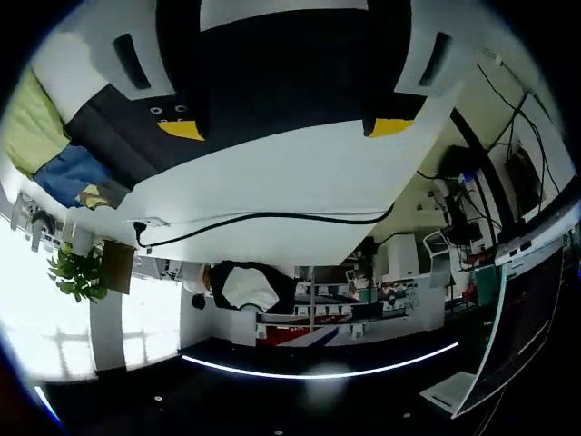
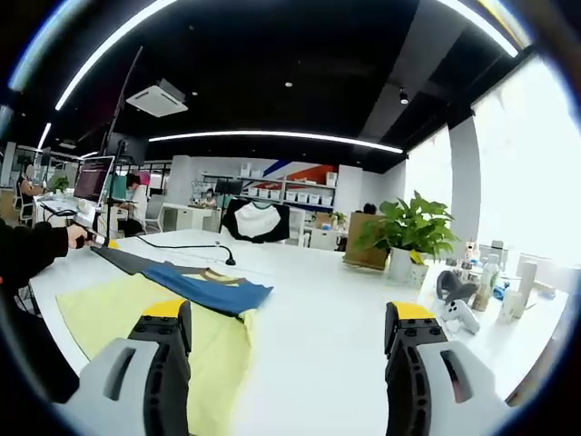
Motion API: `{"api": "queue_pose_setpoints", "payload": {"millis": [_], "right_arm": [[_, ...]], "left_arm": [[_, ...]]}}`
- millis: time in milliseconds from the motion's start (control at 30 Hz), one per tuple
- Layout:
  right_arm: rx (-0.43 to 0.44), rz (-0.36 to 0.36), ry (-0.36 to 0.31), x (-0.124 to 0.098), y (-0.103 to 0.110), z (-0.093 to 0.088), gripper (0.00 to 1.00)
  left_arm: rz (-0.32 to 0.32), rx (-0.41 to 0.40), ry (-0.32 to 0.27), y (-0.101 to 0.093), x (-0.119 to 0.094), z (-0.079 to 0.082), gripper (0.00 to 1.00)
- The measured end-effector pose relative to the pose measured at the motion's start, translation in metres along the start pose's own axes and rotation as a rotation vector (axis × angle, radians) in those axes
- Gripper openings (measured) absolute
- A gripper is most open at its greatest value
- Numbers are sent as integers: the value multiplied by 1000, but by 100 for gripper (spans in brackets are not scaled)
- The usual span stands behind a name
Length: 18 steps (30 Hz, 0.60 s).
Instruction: Fold the garment on the visible template until the final outline fits inside the template.
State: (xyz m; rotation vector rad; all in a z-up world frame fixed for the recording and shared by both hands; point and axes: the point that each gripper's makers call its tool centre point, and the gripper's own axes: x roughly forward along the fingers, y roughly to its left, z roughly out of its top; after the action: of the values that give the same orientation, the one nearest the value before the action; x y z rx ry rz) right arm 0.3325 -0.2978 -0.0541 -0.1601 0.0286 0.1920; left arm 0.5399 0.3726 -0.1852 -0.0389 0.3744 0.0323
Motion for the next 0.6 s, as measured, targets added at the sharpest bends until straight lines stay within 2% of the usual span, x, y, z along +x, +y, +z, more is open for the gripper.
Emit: {"api": "queue_pose_setpoints", "payload": {"millis": [100, 167, 233, 267, 333, 400, 600], "right_arm": [[10, 13, 1, -2, 1, 0, 89], [14, 11, 3, -3, 0, 0, 87], [23, 6, 8, -6, 0, -1, 88], [27, 15, 4, -9, 2, 1, 88], [23, 30, -4, -13, 7, 5, 88], [-19, 22, -2, -15, 7, 8, 90], [12, 12, -10, -15, 1, 8, 90]], "left_arm": [[16, 16, -7, 2, -6, -2, 63], [38, 51, -10, 4, -7, -4, 62], [11, 32, 59, 3, -3, -17, 62], [4, -19, 79, 3, -3, -22, 61], [3, 39, 21, 0, -9, -12, 56], [17, 21, 39, 1, -13, -15, 53], [36, 16, 66, 0, -13, -14, 50]]}}
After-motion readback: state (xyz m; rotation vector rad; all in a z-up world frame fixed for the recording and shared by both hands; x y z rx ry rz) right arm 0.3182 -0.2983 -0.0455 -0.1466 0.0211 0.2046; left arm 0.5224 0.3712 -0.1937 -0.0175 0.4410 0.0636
